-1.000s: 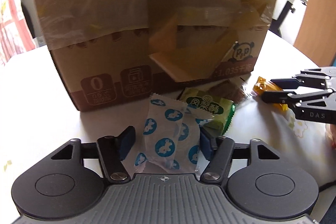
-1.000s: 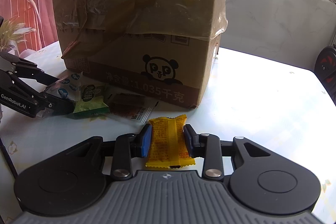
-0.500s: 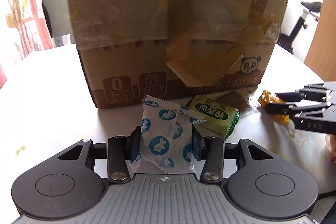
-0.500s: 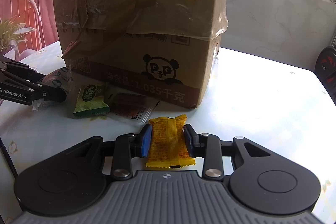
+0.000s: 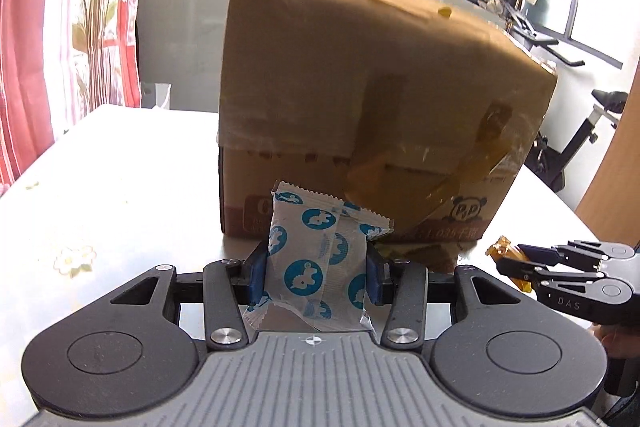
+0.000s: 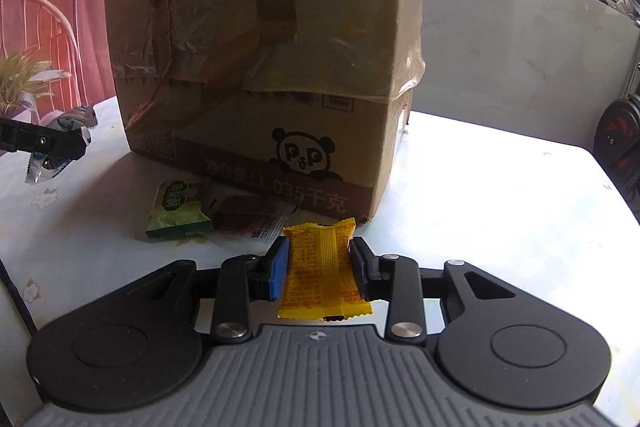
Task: Organize snacks
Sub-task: 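Lift both packets over the box and open both tools to release them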
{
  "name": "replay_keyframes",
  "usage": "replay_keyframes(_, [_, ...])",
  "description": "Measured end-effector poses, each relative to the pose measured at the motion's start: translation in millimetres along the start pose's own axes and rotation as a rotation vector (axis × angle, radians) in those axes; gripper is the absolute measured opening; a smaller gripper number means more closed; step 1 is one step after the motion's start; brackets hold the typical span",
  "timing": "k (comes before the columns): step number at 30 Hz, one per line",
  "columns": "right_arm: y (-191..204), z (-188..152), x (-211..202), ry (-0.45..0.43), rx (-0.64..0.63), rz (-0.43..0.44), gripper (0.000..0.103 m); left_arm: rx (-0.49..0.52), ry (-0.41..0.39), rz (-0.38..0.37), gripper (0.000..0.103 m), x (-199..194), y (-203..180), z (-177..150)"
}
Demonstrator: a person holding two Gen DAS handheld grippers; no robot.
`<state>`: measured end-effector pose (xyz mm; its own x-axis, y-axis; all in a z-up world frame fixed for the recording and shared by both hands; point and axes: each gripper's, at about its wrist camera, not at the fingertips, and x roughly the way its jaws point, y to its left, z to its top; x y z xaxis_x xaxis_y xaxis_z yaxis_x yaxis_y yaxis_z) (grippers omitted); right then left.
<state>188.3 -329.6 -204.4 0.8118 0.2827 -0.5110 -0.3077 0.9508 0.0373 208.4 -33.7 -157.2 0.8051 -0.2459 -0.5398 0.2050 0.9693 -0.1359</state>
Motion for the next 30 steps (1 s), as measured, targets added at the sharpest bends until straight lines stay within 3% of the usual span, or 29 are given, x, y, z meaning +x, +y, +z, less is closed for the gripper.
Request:
replay_keyframes(6, [-0.3,20.5,-36.1,-0.097,0.015,0.008,0.035,-0.024,-0.095,-0.014,0.049,-22.7,6.9,22.8])
replay_keyframes(13, [-1.2,87.8,-83.2,-0.334,0.022,0.048,0.035,0.004,-0.224,-0.044,0.05,-46.4,0.6,59.8])
replay_keyframes(16, [1.7,120.3,-88.4,-0.396,-0.004,0.076,0.035,0.035,-0.269,-0.064,0.05,-50.9,-7.3,81.4])
replay_keyframes(24, [15.8,189.7,-34.4,-0.345,-0.039,0.077,0.035,0.043,-0.361,-0.068,0.05,-30.1,-22.8,135.8])
replay_keyframes(30, [16.5,202.0,0.0,-0.282,-0.015,0.032,0.036,0.039,-0.282,-0.055,0.051,8.1,-27.6,157.5])
